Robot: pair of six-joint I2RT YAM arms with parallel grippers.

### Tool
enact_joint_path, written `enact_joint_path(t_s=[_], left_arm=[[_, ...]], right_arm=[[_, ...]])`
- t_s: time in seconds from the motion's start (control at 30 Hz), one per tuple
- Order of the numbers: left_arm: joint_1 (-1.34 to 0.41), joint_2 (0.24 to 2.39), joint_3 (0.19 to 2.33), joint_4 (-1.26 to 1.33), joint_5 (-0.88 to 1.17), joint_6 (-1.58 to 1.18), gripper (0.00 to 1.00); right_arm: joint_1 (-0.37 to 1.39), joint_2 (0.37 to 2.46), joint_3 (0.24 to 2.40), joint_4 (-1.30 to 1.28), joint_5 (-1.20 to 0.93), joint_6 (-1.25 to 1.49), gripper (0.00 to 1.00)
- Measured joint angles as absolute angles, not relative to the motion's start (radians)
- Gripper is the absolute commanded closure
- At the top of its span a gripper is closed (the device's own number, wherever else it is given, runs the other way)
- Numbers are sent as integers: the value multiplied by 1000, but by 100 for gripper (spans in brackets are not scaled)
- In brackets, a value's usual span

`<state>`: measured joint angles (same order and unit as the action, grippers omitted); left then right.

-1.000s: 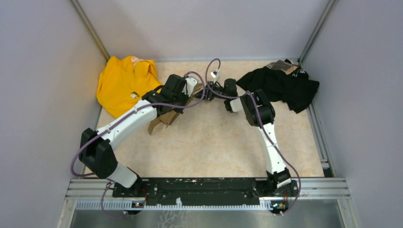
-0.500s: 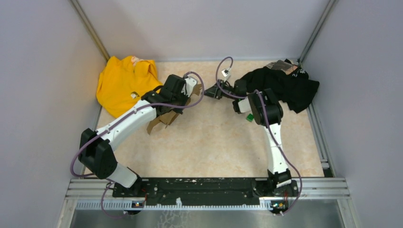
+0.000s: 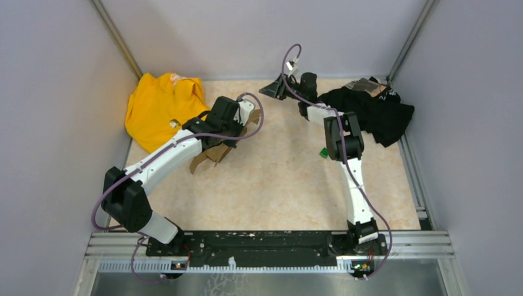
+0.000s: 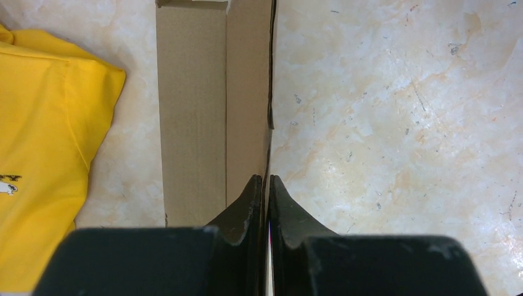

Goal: Fold the paper box

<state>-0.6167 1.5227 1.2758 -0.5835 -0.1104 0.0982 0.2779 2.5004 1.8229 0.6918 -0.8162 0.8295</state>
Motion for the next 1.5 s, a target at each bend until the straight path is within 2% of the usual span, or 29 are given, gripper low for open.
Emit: enact_joint_path(t_s=[0.27,0.47,0.67,0.8,1.1,1.5], left_arm=[[-599,1521,1276,-584,-86,98,89],[-585,1518,1276,-584,-64,99,89],[-570,1517,1275,-583,-36,98,88],[-559,1516,1275,-583,-11,97,88],[-547,1516,1275,-583,17,81,86],[-544,1516,1276,-600,73,39,84]], right_arm=[[336,2693,2117,505,-855,815,63],[371,2811,2201,461,-908,836,63],[392,2811,2197,497,-949,867,63],[400,2799,2117,606,-970,887,63],[399,2628,1755,781,-995,894,63],[390,2497,1473,925,-998,901,61]])
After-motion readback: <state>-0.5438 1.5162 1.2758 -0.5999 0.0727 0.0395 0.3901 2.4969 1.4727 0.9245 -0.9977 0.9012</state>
